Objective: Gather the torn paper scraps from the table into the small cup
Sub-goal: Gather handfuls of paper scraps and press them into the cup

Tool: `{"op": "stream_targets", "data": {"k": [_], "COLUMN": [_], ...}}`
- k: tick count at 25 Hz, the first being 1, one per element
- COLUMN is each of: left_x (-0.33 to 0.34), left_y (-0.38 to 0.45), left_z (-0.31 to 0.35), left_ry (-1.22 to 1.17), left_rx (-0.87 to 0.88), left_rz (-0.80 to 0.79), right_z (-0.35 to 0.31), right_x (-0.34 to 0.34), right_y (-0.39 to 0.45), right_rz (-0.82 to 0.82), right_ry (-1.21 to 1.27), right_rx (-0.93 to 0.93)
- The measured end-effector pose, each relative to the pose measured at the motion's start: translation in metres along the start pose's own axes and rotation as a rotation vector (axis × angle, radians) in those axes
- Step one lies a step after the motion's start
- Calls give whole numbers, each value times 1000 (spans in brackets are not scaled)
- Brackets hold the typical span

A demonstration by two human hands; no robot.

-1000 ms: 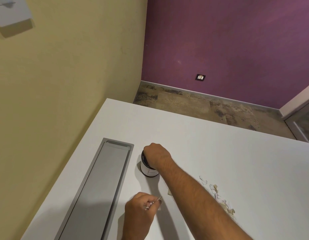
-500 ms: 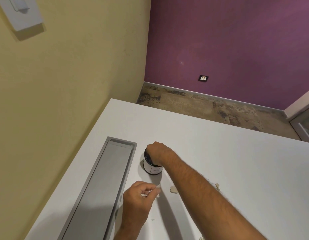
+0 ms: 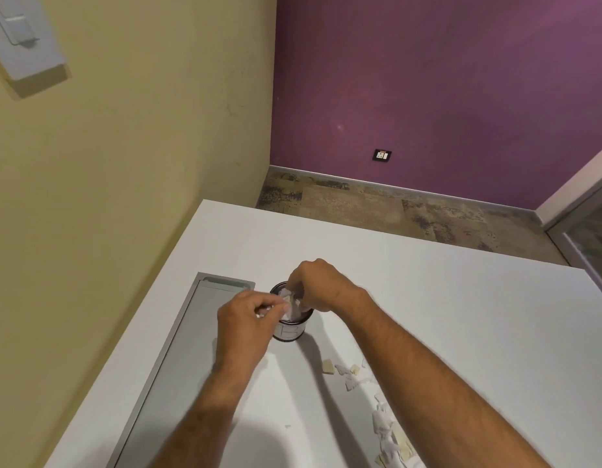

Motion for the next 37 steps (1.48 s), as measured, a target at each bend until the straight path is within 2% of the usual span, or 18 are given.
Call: {"op": "stream_targets", "data": {"k": [5, 11, 17, 20, 22, 25, 27, 29, 33, 35, 37], "left_x": [28, 71, 93, 97, 97, 90, 86, 82, 78, 84, 99], "left_y": [33, 42, 45, 45, 42, 38, 37, 37, 15, -8, -35], "left_z": [12, 1, -4, -5, -3, 5, 7, 11, 35, 37, 26], "left_ry": [273, 873, 1064, 1112, 1154, 1177, 1137, 1085, 879, 724, 696], "left_rx": [34, 177, 175, 131, 156, 318, 333, 345, 543, 612, 574], "left_rz": [-179, -519, -640, -761, -768, -651, -624, -569, -356, -392, -548], "right_z": [28, 83, 139, 160, 171, 181, 185, 186, 182, 180, 175], "right_x": [3, 39, 74, 81, 84, 88, 93, 97, 101, 101, 104], "right_y": [-24, -66, -110, -126, -134, -142, -145, -145, -139, -136, -132], "right_rz": [162, 372, 397, 404, 429, 439, 421, 356, 208, 157, 60], "right_ry": [336, 517, 561, 542, 499, 440, 418, 381, 190, 142, 130], "right_rx": [66, 266, 469, 521, 541, 573, 596, 594, 550, 594, 599]}}
Point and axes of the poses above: each hand's wrist, its own y-axis towards the middle knuckle, its own x-axis out of the palm, z = x × y, the point moved 3 cm from there along y, towards the middle knuckle, and after that the axes turned 3 degrees about z, right-handed, at the moved point
